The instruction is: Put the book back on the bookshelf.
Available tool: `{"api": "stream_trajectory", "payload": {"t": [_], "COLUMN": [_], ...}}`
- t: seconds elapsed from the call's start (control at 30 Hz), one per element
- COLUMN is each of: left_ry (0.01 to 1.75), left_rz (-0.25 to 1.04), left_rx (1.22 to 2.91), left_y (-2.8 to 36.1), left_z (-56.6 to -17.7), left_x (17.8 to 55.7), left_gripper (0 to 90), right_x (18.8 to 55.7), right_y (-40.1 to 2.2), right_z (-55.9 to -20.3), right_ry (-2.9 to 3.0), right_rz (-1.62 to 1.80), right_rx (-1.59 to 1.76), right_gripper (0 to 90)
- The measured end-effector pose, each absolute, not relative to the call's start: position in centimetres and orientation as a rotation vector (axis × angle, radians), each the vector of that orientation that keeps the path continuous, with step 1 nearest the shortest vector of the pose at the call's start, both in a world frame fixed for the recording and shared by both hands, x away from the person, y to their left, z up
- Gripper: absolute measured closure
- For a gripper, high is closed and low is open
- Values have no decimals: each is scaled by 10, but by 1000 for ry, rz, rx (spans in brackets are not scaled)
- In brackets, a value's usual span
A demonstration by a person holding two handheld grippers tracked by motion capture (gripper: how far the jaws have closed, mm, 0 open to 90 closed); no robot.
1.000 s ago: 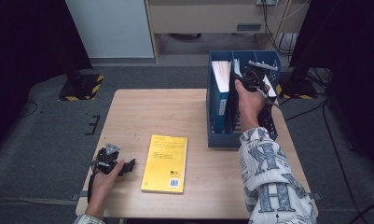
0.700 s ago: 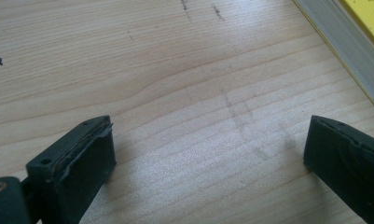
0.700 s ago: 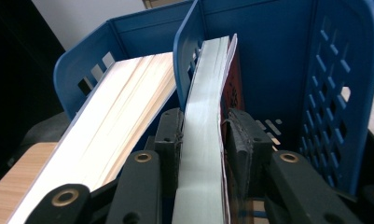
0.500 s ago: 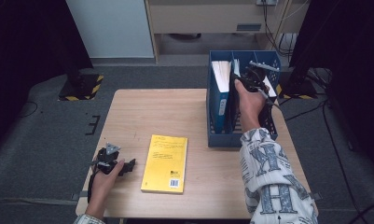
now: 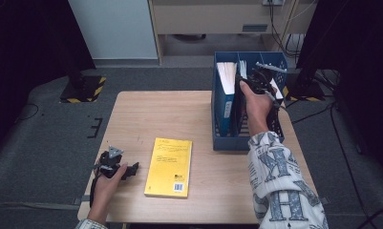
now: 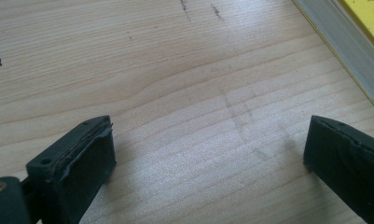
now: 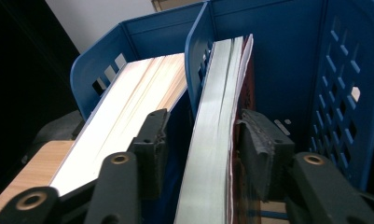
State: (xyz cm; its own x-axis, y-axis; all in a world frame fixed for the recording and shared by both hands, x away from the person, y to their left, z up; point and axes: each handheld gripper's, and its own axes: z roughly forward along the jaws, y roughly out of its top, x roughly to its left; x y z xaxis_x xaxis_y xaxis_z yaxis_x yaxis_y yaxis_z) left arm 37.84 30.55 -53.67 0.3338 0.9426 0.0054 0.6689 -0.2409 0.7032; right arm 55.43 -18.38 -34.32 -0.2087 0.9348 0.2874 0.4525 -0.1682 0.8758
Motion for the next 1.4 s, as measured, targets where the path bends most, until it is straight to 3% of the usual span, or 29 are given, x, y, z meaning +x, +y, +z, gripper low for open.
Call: {"api": "stream_trajectory", "payload": {"t": [0.77,1.4], "left_ry": [1406,1406], "left_rz": [585,585], "left_rx": [2004,2005], "left_y": [306,305], "left_z": [-537,-537], "left_x": [378,378], "left_gripper": [12,12], "right_x": [544,515], "right_y": [-186,-197], "right_z": [-334,-334], "right_ry": [1673,1699], "right_rz": [1334,1366], "right_rx": [1520,1460], "right_gripper": [232,159]}}
